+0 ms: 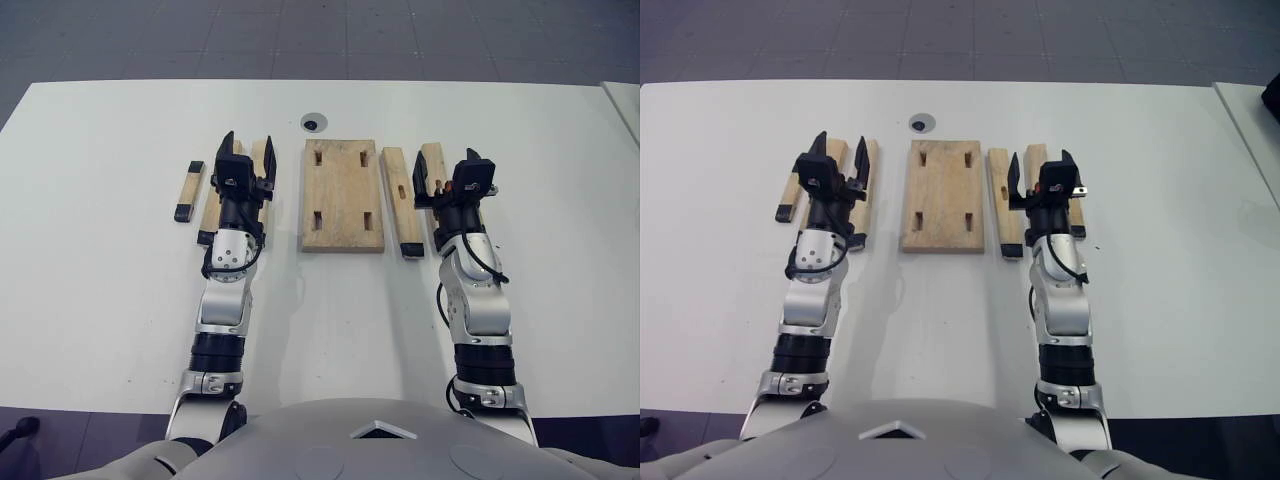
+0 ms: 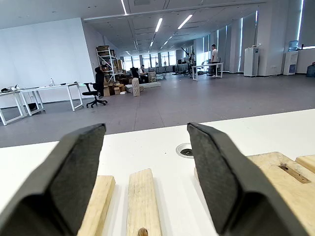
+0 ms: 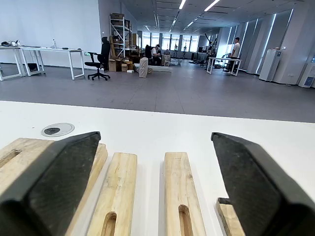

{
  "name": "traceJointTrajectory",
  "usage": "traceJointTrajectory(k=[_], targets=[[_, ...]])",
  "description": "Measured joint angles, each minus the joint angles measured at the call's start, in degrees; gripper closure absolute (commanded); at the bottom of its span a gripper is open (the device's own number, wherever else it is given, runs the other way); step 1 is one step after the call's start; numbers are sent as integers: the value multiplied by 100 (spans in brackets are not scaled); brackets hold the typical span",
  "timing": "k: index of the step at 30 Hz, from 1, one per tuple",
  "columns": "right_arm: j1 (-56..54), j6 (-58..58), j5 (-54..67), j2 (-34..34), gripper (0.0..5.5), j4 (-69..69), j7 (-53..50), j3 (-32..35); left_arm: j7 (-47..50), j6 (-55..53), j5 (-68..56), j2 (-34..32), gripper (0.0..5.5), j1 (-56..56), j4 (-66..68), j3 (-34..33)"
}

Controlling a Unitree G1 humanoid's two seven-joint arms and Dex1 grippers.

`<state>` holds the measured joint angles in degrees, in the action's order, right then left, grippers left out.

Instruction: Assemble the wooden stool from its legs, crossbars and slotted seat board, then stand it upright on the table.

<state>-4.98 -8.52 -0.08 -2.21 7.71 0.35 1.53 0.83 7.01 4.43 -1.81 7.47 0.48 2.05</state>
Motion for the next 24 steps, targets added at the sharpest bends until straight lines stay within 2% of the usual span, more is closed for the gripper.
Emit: traceJointTrajectory(k=[4,5,19,22,24], targets=[[31,0,1,3,253,5,0,-5,-5,0,-1,1,384,0,0,0],[39,1,2,3,270,5,1,-5,-7,0,-1,1,364,-1,0,1],[39,32,-18,6,45,3,-7,-16,-13,0,0,0,126,0,6,-1],[39,43,-25,6,10,2,-7,-19,-11,0,0,0,82,0,19,-3],[37,48,-26,6,10,-2,-7,-26,-9,1,0,0,48,0,44,-5]])
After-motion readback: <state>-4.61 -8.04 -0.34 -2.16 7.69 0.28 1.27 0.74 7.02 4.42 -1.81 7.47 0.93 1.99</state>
